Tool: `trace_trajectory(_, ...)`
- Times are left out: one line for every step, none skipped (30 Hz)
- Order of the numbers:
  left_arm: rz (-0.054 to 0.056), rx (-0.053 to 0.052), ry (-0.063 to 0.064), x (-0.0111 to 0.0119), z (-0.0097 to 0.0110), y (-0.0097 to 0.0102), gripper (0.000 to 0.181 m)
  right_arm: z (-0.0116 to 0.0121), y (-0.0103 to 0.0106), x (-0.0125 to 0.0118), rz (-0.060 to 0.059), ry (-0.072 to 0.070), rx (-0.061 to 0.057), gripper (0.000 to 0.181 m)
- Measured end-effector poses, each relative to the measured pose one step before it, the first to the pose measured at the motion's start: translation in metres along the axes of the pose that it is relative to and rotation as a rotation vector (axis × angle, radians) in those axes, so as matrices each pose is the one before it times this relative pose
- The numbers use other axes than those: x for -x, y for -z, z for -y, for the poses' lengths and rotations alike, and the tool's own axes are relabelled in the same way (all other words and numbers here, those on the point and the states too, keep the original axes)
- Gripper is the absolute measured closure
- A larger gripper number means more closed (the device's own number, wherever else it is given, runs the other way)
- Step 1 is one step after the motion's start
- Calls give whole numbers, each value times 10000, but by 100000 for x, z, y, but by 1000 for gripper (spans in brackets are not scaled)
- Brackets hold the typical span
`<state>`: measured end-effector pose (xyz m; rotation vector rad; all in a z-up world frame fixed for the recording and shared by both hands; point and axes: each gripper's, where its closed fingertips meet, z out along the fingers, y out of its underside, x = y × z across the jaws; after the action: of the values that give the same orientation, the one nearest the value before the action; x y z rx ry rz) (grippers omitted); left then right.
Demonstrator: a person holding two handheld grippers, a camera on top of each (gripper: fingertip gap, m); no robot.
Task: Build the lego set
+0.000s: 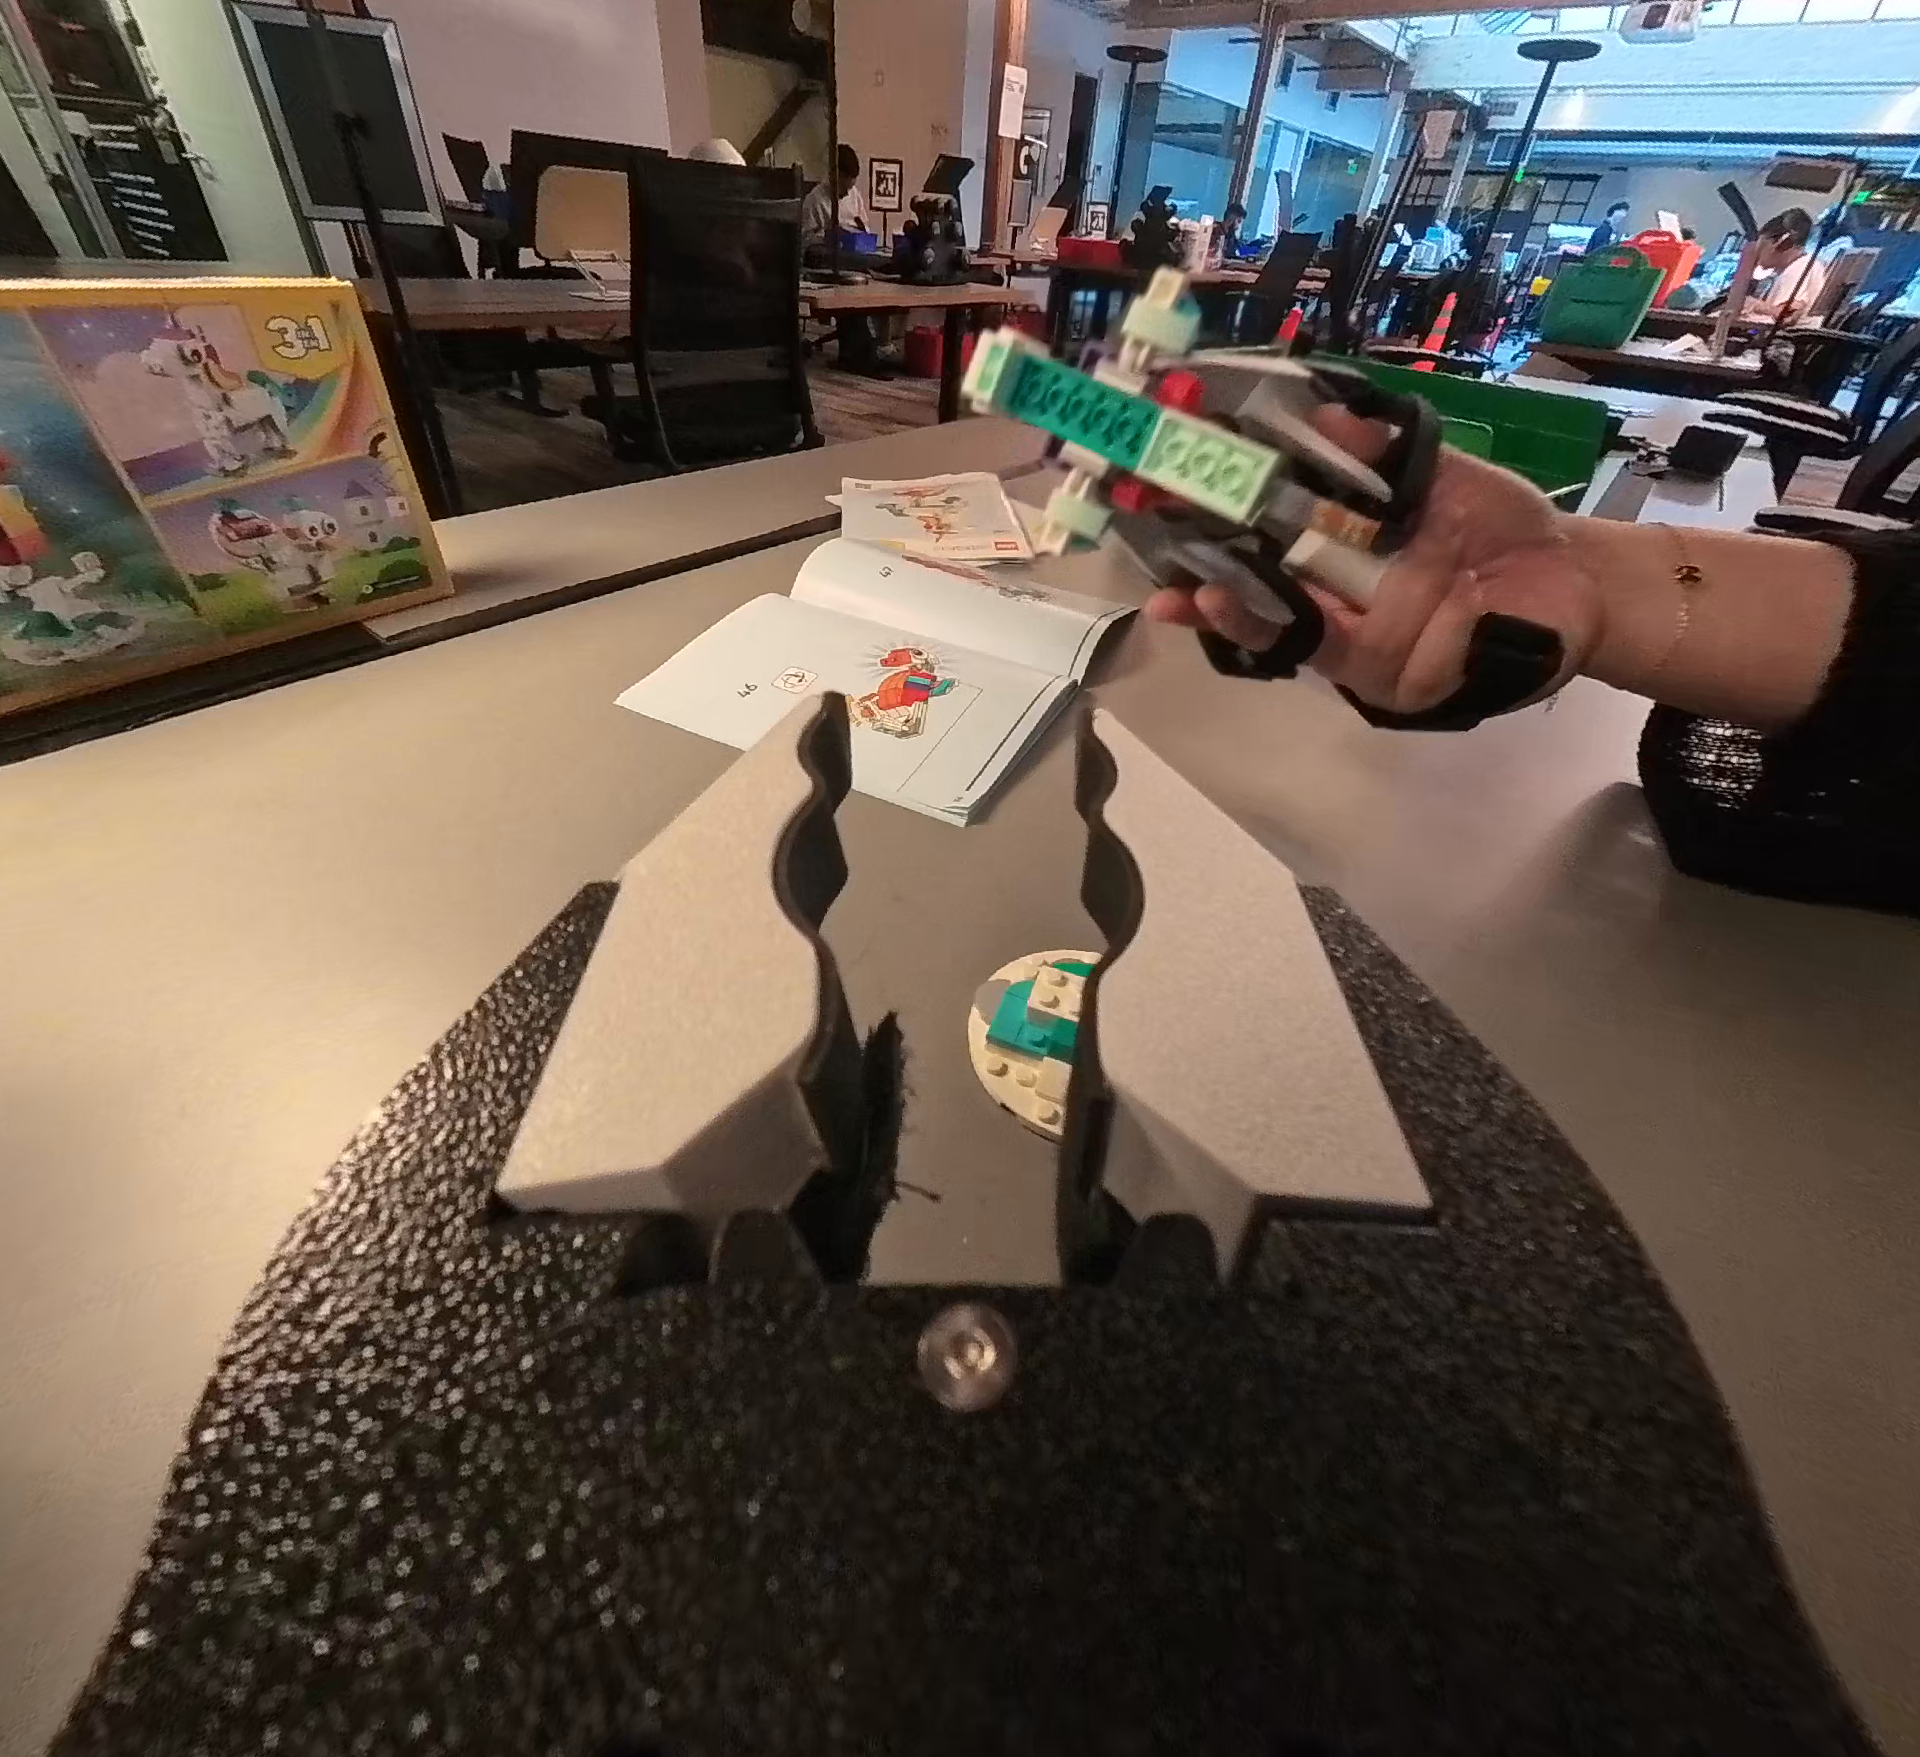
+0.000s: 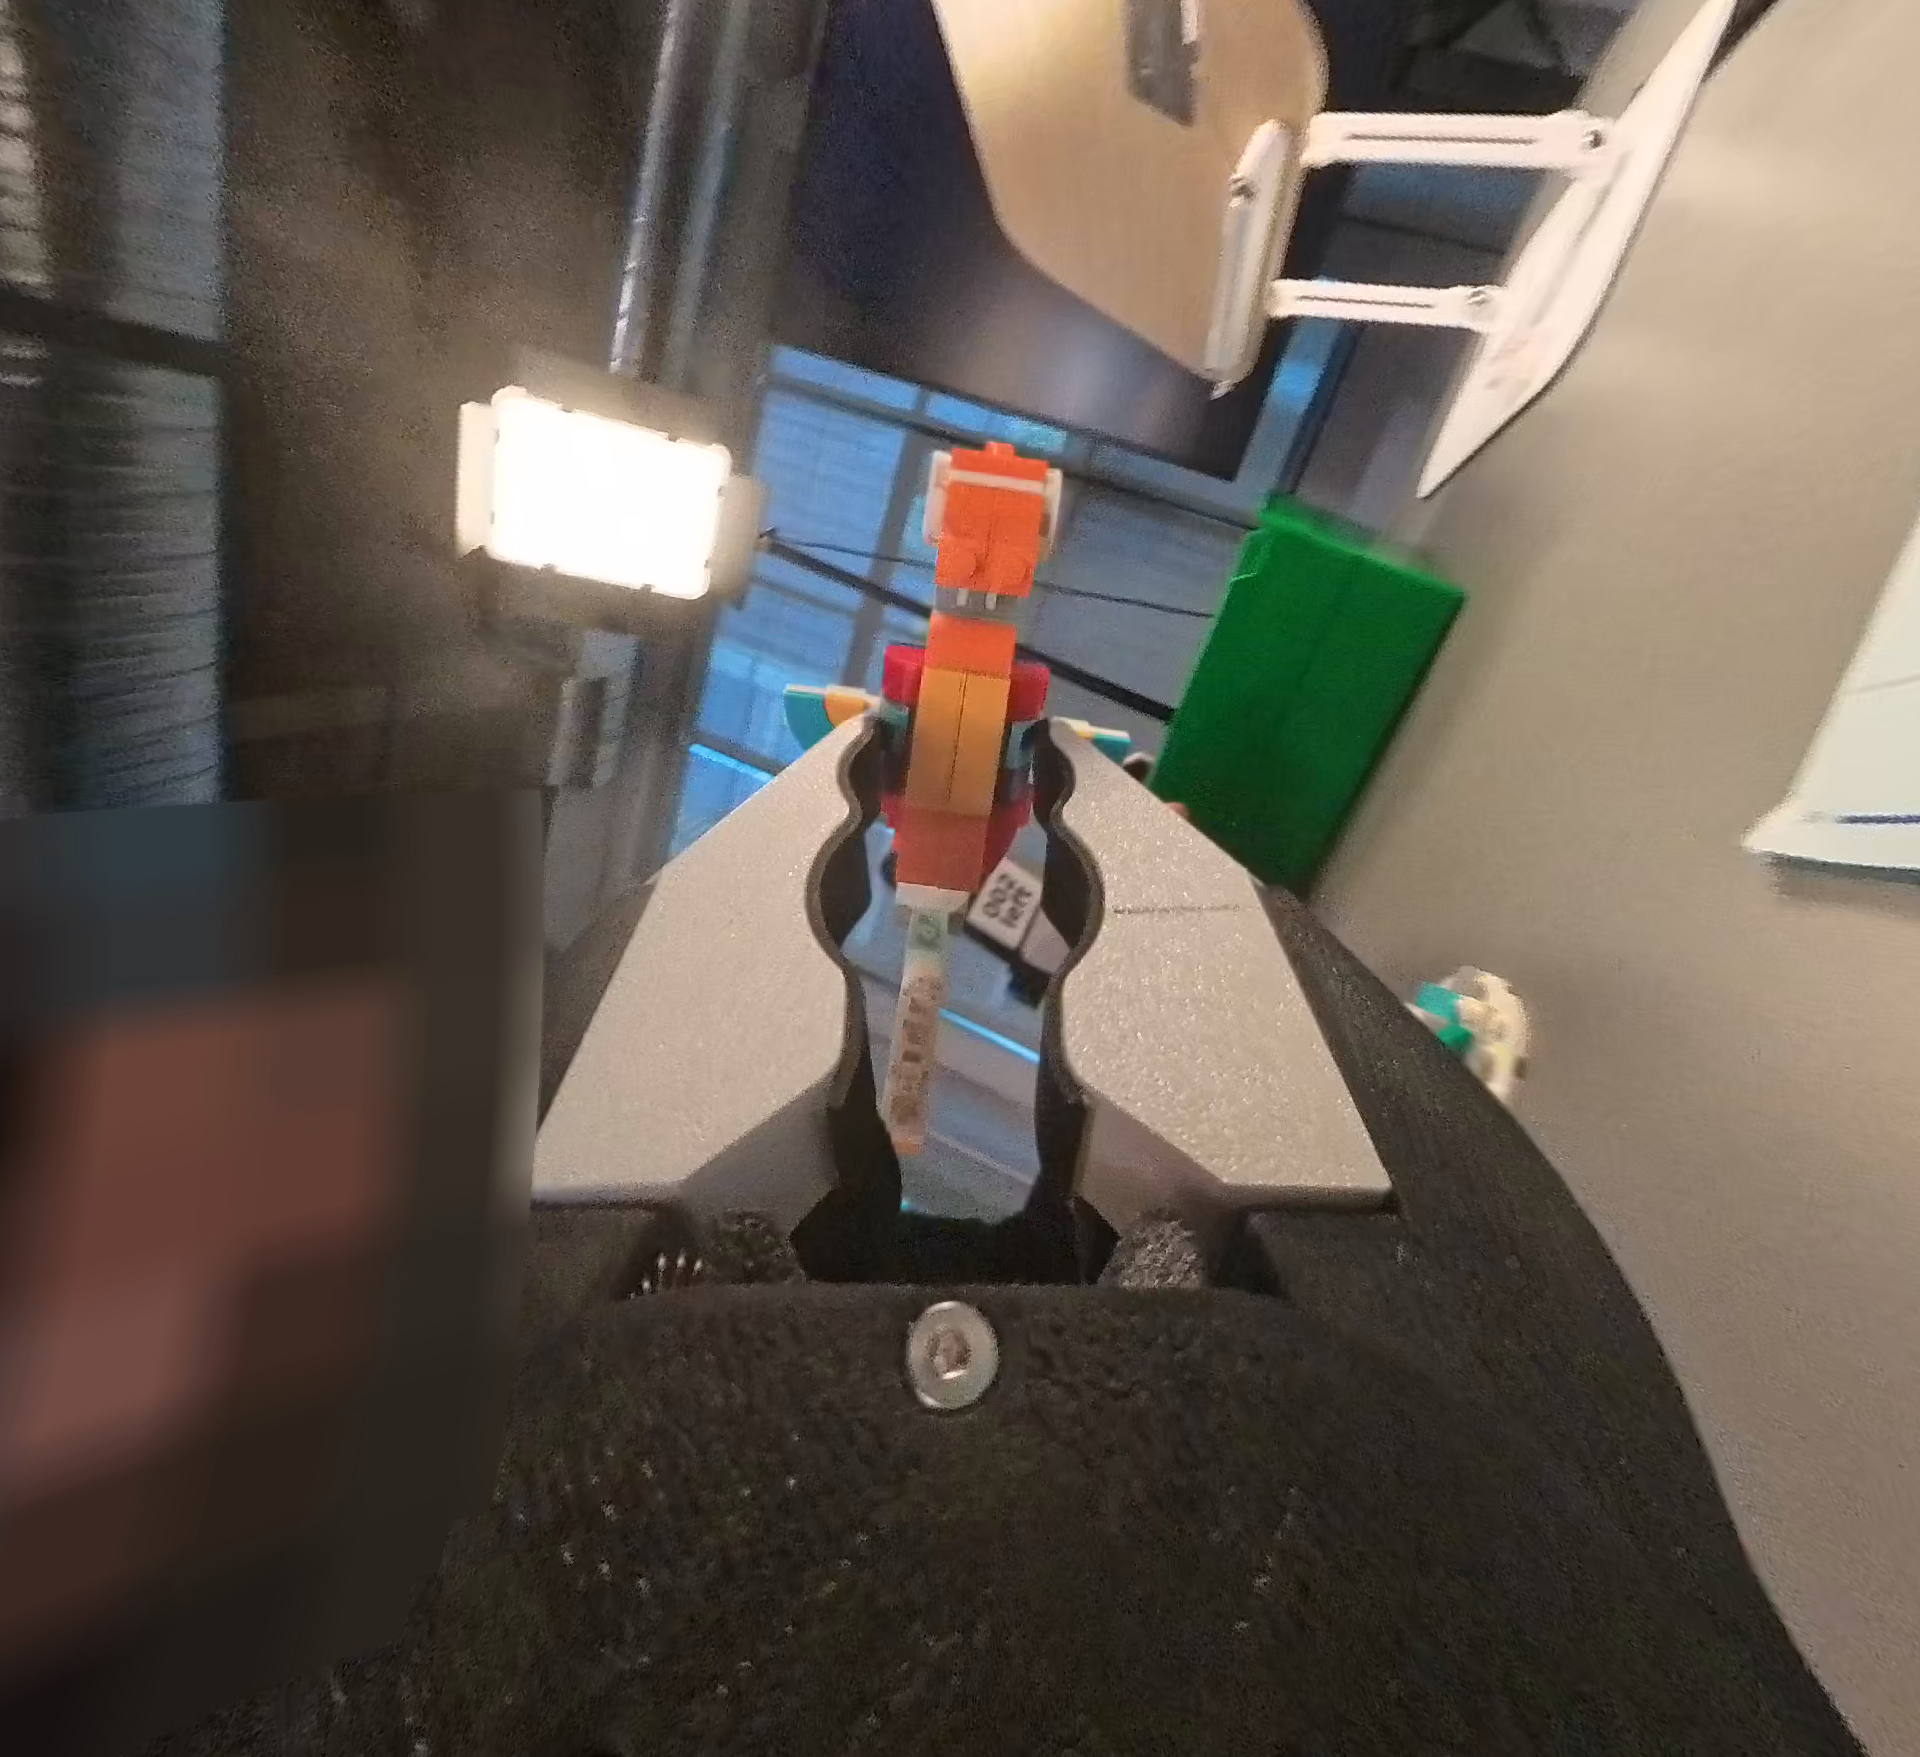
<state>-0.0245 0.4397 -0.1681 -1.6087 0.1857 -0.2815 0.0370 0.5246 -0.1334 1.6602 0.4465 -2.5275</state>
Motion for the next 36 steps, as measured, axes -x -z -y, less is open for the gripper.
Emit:
trace_trajectory(-7,23,-4,-13,-50,-29,140,-218,-35,558,308,-2,153,154)
trace_trajectory(-6,18,-6,-17,-45,-13,140,-185,-31,445,219,44,125,154)
trace_trajectory(-4,10,-5,-4,-23,-15,140,-136,-23,325,134,98,92,154)
trace_trajectory(-4,7,-4,-6,-19,-18,140,-74,-9,223,74,103,54,154)
trace_trajectory(2,11,5,12,-24,0,140,14,29,156,32,83,2,154)
trace_trajectory(6,5,8,19,-25,-14,140,113,64,58,-20,86,-58,154)
trace_trajectory(7,3,13,34,-22,0,140,181,91,-1,-64,120,-102,155)
trace_trajectory(3,7,19,35,-17,-3,140,151,103,-29,-85,140,-74,155)
trace_trajectory(7,5,16,31,-24,2,140,107,100,-45,-97,142,-31,155)
trace_trajectory(13,0,13,43,-17,-2,140,85,108,-8,-92,182,-21,155)
trace_trajectory(13,-1,14,48,-16,10,140,43,111,17,-98,234,-6,155)
trace_trajectory(8,0,16,32,-7,-2,140,2,135,44,-100,285,16,155)
trace_trajectory(12,-3,14,37,-13,5,140,-43,180,167,-58,364,42,155)
trace_trajectory(18,2,17,52,-10,12,140,-117,263,210,-51,436,83,155)
trace_trajectory(43,-18,7,76,15,24,141,-200,359,232,-64,531,116,155)
trace_trajectory(94,-80,-31,127,125,64,141,-355,439,204,-81,600,169,155)
trace_trajectory(144,-120,-65,192,187,112,143,-551,485,119,-105,597,229,155)
trace_trajectory(165,-101,-68,233,165,97,143,-704,486,93,-86,568,256,155)
trace_trajectory(166,-71,-46,261,107,86,143,-792,408,75,-57,467,241,155)
trace_trajectory(146,-67,-16,243,84,64,144,-725,315,56,-24,305,162,154)
trace_trajectory(111,-64,23,193,61,49,144,-593,200,66,36,162,51,154)
trace_trajectory(62,-72,47,144,66,18,144,-428,119,73,91,78,-28,154)
trace_trajectory(34,-78,61,88,45,12,144,-270,69,35,107,65,-75,155)
trace_trajectory(33,-54,70,109,-7,-6,144,-120,55,-9,87,108,-122,155)
trace_trajectory(31,-34,60,108,-35,-14,144,-19,48,-87,46,131,-153,157)
trace_trajectory(44,-9,42,124,-81,-19,144,54,36,-194,-29,75,-167,159)
trace_trajectory(37,36,32,121,-144,-39,144,237,32,-239,-88,-30,-230,168)
trace_trajectory(20,73,33,102,-195,-53,144,426,82,89,74,2,-313,178)
trace_trajectory(4,69,38,65,-170,-58,144,375,114,245,162,17,-266,181)
trace_trajectory(-21,46,43,20,-117,-46,144,161,115,-56,-33,-20,-122,181)
trace_trajectory(-18,28,35,7,-84,-42,144,20,101,-226,-139,-12,-24,181)
trace_trajectory(-11,47,18,0,-103,-44,144,54,73,-81,-72,27,-10,181)
trace_trajectory(-18,77,-20,-18,-137,-59,144,49,54,-80,-107,131,31,181)
trace_trajectory(3,94,-67,-26,-147,-60,143,3,54,-265,-252,250,86,180)
trace_trajectory(17,84,-116,-32,-127,-68,143,-50,45,-267,-285,334,136,178)
trace_trajectory(18,64,-142,-71,-81,-51,143,-150,21,-274,-304,382,212,176)
